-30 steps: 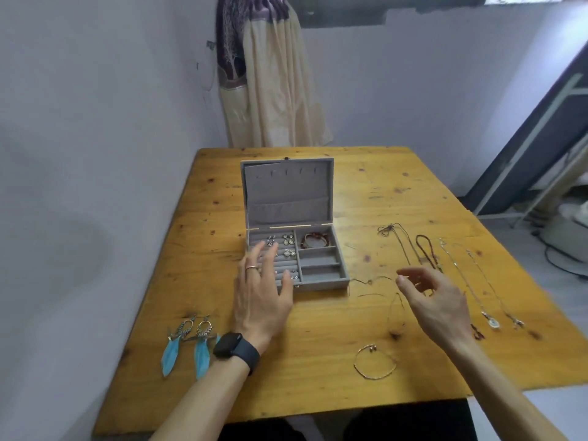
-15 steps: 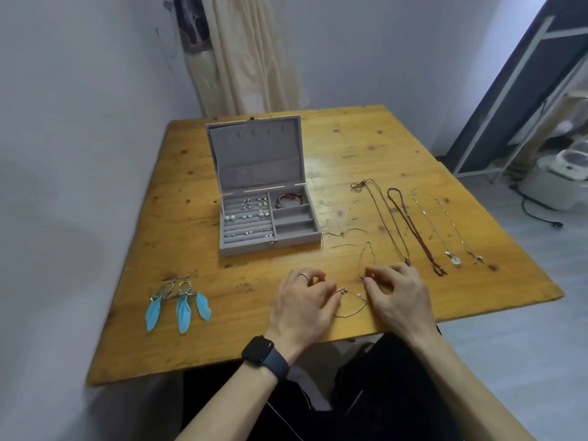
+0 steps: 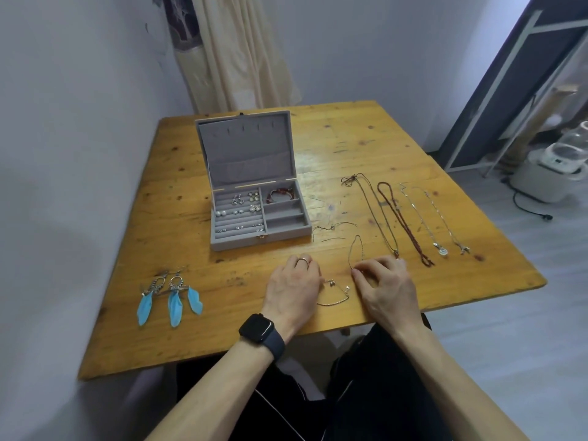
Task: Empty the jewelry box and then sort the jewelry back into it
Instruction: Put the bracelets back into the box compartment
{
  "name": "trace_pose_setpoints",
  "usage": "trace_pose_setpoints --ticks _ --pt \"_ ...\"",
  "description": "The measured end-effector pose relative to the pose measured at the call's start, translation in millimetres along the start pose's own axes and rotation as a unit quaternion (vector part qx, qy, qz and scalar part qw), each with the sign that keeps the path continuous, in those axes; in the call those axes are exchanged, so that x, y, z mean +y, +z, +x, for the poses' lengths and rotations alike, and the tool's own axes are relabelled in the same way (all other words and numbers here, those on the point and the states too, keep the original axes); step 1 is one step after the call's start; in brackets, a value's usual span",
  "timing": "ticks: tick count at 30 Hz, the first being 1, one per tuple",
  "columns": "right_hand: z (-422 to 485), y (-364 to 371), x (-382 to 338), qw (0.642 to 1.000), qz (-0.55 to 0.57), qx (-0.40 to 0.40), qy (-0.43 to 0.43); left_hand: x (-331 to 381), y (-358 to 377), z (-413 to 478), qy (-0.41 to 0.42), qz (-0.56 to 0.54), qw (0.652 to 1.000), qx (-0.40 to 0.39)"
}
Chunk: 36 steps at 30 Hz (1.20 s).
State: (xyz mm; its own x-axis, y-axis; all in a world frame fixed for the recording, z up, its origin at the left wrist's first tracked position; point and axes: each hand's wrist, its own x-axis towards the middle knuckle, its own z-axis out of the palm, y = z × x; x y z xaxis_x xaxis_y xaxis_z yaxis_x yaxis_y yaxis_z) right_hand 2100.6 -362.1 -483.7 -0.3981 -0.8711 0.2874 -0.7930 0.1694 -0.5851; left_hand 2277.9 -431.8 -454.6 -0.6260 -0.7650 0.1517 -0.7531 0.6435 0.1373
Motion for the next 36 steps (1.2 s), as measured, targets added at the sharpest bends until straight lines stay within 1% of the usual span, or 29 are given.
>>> trace_pose_setpoints --ticks 1,2,3,4,5,6,7,9,10,11,12,15,18,21,23,25,28,30,32,34,36 --pt "-0.8 0.4 0.1 1.0 -0.004 -0.001 -0.006 0.6 -2.9 1.4 -0.025 -0.03 0.999 -0.014" --pt "-1.3 0.9 0.5 1.0 -0.007 -0.003 -0.009 1.0 -5.9 3.7 -0.067 -0.086 0.993 -0.034" --pt "-1.2 1.4 0.7 1.0 -0.01 -0.005 -0.009 0.8 -9.7 6.5 -0.12 -0.175 0.976 -0.057" --pt "-1.1 1.7 1.2 1.0 -0.011 -0.007 -0.008 -0.5 -12.8 9.2 -0.175 -0.286 0.939 -0.074" --pt "-0.9 1.9 1.5 1.0 -0.012 -0.01 -0.007 -2.4 -15.4 11.5 -0.22 -0.39 0.891 -0.08" --pt "-0.7 1.9 1.6 1.0 -0.011 -0.014 -0.006 -5.0 -19.6 13.9 -0.25 -0.463 0.847 -0.077" --pt "-0.7 1.5 1.4 1.0 -0.009 -0.016 -0.005 -8.9 -24.0 16.1 -0.265 -0.506 0.818 -0.075" --pt "-1.3 0.3 0.9 1.0 0.001 -0.017 -0.003 -16.5 -33.1 18.7 -0.272 -0.566 0.774 -0.087" --pt "-1.4 -0.3 0.2 1.0 0.01 -0.015 -0.001 -19.6 -35.9 20.0 -0.269 -0.589 0.756 -0.098" --pt "-1.2 -0.8 -0.5 1.0 0.02 -0.014 0.002 -22.1 -37.9 21.7 -0.261 -0.603 0.746 -0.11" --pt "-0.5 -1.3 -1.5 0.999 0.032 -0.017 0.007 -23.7 -39.5 23.5 -0.251 -0.605 0.746 -0.121" --pt "3.6 -3.7 -4.8 0.996 0.079 -0.032 0.015 -25.3 -43.0 31.7 -0.203 -0.587 0.767 -0.158" --pt "7.1 -7.3 -8.5 0.992 0.118 -0.04 0.016 -24.2 -47.3 40.9 -0.156 -0.572 0.777 -0.214" --pt "9.8 -8.9 -10.7 0.986 0.158 -0.041 0.016 -20.5 -48.8 47.7 -0.127 -0.546 0.785 -0.261" --pt "12.1 -9.6 -11.9 0.983 0.181 -0.036 0.017 -18.2 -48.2 50.2 -0.117 -0.536 0.789 -0.276" --pt "14.7 -10.9 -11.8 0.982 0.186 -0.035 0.017 -17.8 -47.7 51.2 -0.118 -0.53 0.794 -0.274" --pt "20.5 -14.1 -12.5 0.98 0.195 -0.04 0.02 -22.6 -49.0 49.8 -0.141 -0.525 0.806 -0.234" --pt "26.7 -17.2 -17.1 0.979 0.198 -0.047 0.018 -28.8 -51.7 47.1 -0.157 -0.516 0.822 -0.184" --pt "36.1 -19.9 -27.0 0.977 0.204 -0.066 0.005 -37.4 -55.4 43.5 -0.168 -0.519 0.828 -0.134" --pt "49.7 -20.5 -40.4 0.976 0.201 -0.079 -0.014 -49.7 -58.0 40.1 -0.177 -0.511 0.838 -0.068" --pt "66.4 -18.8 -54.4 0.977 0.193 -0.078 -0.039 -68.0 -57.6 38.3 -0.195 -0.477 0.856 0.031"
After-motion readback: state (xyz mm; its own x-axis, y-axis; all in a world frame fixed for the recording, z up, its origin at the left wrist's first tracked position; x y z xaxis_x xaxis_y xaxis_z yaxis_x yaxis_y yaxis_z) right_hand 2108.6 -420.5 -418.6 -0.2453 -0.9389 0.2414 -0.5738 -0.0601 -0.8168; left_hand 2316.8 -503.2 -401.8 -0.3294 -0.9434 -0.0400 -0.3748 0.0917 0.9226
